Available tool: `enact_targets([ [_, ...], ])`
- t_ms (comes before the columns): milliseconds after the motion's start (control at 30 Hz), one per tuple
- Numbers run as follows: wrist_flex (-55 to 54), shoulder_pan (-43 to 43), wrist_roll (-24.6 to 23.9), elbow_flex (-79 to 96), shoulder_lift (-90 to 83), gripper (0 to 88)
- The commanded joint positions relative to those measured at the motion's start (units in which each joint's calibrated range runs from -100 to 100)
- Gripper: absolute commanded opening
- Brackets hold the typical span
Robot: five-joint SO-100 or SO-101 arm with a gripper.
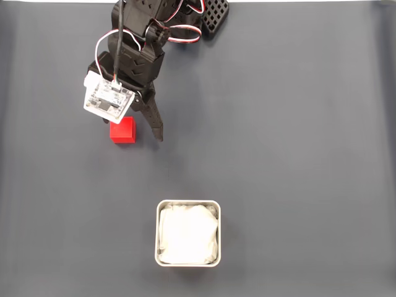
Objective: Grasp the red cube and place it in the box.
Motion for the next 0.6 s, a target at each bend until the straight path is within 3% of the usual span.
enact_targets([
  [0, -1.43, -0.18, 0.24, -0.34, 0.2, 41.8],
  [567, -4.3, -0.96, 0.54, 0.66, 2.88, 42.6],
])
